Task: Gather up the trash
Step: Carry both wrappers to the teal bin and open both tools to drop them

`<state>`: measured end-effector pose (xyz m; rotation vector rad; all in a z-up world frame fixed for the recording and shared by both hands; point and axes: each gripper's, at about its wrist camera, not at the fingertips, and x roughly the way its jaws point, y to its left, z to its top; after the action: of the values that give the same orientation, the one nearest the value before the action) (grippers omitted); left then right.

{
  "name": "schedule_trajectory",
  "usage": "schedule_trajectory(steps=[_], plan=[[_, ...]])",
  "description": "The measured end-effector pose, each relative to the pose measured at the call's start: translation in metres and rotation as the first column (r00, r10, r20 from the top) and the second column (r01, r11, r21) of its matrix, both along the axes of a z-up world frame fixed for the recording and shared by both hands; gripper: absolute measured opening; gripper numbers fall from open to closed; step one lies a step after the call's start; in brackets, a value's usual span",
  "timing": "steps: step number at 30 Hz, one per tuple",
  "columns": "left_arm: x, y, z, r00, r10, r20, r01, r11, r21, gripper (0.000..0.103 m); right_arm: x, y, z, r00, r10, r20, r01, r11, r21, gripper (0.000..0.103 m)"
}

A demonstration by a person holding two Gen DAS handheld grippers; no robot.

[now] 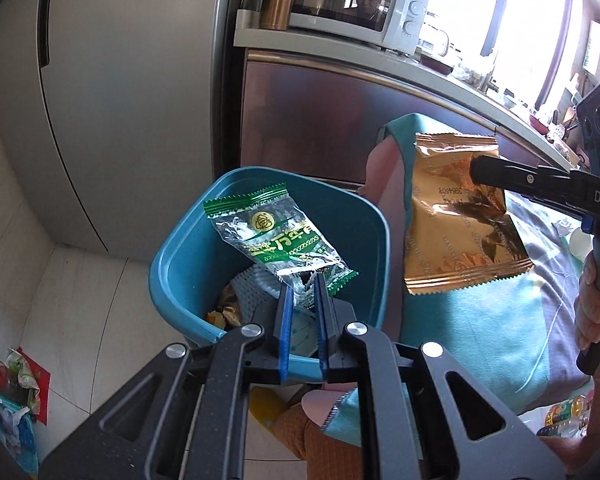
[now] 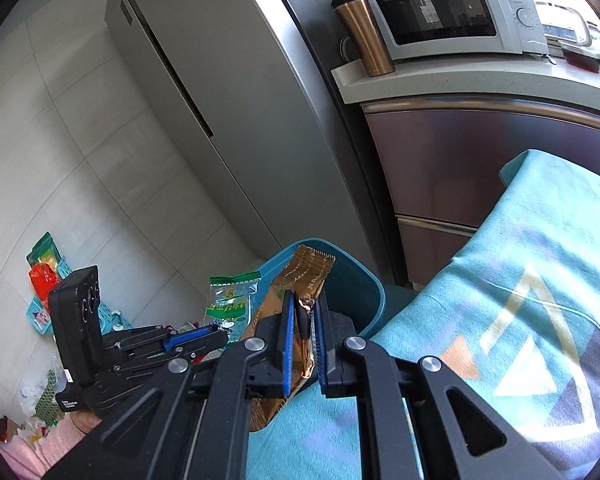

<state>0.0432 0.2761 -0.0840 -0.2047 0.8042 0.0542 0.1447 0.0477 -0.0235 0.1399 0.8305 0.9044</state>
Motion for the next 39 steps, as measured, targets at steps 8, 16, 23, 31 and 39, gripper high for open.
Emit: schedule_trajectory(steps=[8, 16, 23, 31, 39], plan=[[0.010, 0.009, -0.018, 0.999, 0.015, -0.039, -0.015, 1.000, 0.002, 0.011, 0.012, 0.023, -0.015, 1.000, 0.013, -0.015, -0.014, 0.997, -0.069, 0.009], [0.019, 0.016, -0.037, 0.997, 0.025, -0.076, -0.024, 1.000, 0.005, 0.012, 0.020, 0.046, -0.029, 0.999, 0.017, -0.035, -0.021, 0.991, -0.129, 0.009], [0.028, 0.020, -0.051, 0.994, 0.034, -0.100, -0.035, 0.999, -0.010, 0.013, 0.020, 0.059, -0.037, 0.999, 0.023, -0.043, -0.030, 0.985, -0.168, 0.011], [0.041, 0.020, -0.062, 0.991, 0.052, -0.126, -0.055, 0.998, -0.024, 0.018, 0.027, 0.071, -0.047, 0.997, 0.018, -0.080, -0.032, 0.983, -0.182, 0.016], [0.052, 0.016, -0.067, 0.990, 0.063, -0.126, -0.067, 0.997, -0.024, 0.022, 0.025, 0.063, -0.049, 0.996, 0.002, -0.089, -0.016, 0.986, -0.166, 0.022]])
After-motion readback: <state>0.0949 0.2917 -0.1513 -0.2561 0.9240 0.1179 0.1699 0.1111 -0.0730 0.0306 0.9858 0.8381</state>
